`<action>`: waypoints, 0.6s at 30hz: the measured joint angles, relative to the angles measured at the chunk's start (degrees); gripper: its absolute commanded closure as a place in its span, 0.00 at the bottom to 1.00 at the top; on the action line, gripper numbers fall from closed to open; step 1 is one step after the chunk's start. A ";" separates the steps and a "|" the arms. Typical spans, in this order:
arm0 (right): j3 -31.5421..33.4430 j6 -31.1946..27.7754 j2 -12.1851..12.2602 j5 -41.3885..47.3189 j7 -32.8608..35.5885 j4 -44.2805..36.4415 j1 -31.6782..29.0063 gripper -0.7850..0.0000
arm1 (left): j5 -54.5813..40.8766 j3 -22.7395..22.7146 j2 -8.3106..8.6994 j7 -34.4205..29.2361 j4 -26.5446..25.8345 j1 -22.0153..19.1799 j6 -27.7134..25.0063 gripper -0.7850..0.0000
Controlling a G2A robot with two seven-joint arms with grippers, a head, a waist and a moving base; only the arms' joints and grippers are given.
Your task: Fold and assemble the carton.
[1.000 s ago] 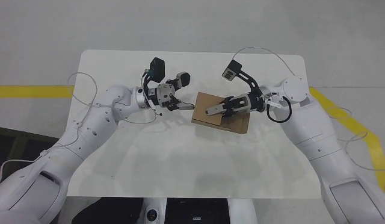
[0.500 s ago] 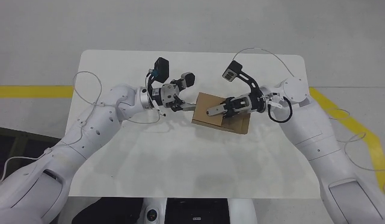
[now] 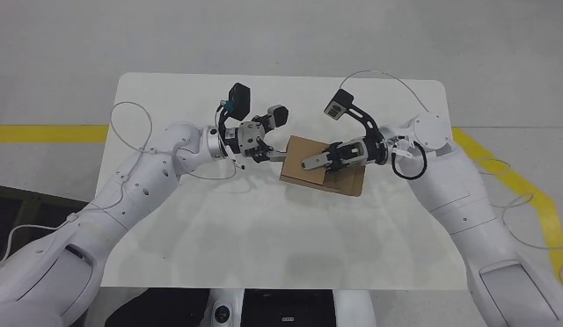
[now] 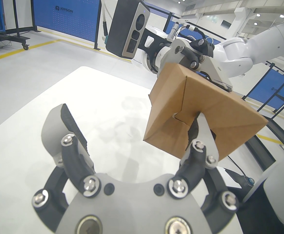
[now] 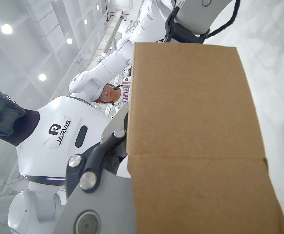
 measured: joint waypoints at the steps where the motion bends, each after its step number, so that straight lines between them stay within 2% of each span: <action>1: 0.04 0.02 0.00 -0.04 0.01 0.03 -0.01 1.00 | -0.05 0.04 -0.01 0.12 0.05 -0.04 0.00 0.00; 7: 0.00 0.09 -0.07 -0.73 0.15 0.62 -0.10 1.00 | 1.40 -0.45 0.17 0.28 1.51 -0.44 0.00 0.00; 12: -0.36 0.34 -0.06 -2.27 0.20 2.92 0.15 1.00 | 3.39 -2.58 1.17 1.22 3.72 0.49 0.00 0.00; 18: -1.55 0.21 -0.39 -1.80 0.20 4.30 0.87 1.00 | 5.14 -4.05 2.35 1.35 2.79 2.05 0.00 0.00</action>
